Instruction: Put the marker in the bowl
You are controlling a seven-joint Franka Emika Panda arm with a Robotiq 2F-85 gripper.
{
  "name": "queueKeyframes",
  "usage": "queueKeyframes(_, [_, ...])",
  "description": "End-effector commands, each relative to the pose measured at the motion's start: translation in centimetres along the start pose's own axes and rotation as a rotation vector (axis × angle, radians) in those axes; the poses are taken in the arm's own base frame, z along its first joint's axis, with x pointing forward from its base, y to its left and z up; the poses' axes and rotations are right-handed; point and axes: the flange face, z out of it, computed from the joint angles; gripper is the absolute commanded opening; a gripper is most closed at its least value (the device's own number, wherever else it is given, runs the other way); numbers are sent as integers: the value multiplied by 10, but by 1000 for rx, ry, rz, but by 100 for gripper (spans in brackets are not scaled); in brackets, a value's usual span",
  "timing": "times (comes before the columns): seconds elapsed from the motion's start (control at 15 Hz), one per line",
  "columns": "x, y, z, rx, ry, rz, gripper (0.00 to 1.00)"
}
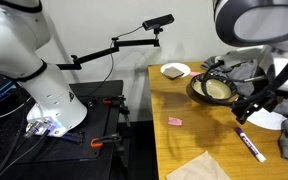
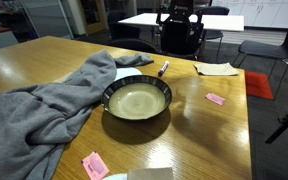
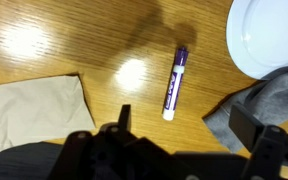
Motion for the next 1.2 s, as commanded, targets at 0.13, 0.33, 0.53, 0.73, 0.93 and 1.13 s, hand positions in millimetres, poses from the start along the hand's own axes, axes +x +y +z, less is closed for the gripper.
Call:
queueKeyframes(0.13, [-3,-7,15,-6,-12,0,100])
queueKeyframes(0.33, [-2,-9,14,-2,-10,0,100])
queueKeyframes(0.53, [7,-11,21,-19,18,32,100])
queueKeyframes(0.73, [12,-12,33,-20,44,53,100])
queueKeyframes(0.93, [15,-18,50,-11,71,99,100])
queueKeyframes(1.13, [16,-22,67,-35,90,156,100])
